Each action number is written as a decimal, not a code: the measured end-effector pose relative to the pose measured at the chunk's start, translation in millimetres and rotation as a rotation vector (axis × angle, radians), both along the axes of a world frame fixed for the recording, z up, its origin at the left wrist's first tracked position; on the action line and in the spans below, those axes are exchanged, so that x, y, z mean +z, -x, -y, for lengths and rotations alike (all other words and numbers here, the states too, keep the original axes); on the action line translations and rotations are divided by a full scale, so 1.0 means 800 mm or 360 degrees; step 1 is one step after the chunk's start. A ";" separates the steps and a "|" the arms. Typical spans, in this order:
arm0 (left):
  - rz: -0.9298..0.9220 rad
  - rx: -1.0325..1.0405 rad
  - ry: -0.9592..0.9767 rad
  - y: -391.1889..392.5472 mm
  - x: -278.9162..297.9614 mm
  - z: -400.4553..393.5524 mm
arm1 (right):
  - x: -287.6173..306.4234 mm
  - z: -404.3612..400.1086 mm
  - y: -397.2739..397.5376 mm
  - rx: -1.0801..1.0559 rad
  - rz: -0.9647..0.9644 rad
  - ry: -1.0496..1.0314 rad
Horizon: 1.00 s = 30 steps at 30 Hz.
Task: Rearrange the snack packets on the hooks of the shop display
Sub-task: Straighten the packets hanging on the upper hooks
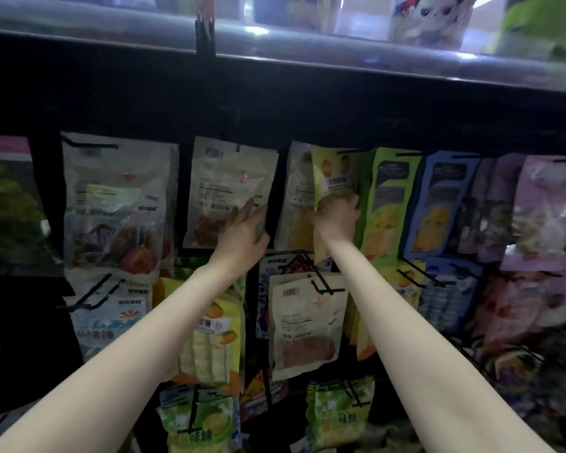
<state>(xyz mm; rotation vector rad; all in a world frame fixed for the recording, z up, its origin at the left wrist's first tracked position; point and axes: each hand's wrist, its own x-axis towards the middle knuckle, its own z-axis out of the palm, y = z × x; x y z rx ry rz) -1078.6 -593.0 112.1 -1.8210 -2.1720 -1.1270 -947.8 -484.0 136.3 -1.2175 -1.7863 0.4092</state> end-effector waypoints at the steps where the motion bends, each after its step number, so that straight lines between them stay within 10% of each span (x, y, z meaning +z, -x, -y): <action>1: -0.0033 -0.0009 0.0005 -0.005 0.002 -0.001 | 0.002 -0.004 0.000 -0.0017 0.0062 0.0024; 15: -0.0060 -0.0063 0.0048 0.033 -0.024 0.018 | -0.024 -0.012 -0.004 -0.0175 0.0294 -0.0041; 22: 0.1444 -0.0516 -0.0112 -0.030 0.042 -0.014 | 0.011 0.055 -0.015 -0.0049 0.0509 -0.0255; 30: 0.1678 -0.0892 0.0294 -0.076 0.050 -0.029 | -0.008 0.059 -0.066 0.0560 0.0103 0.0058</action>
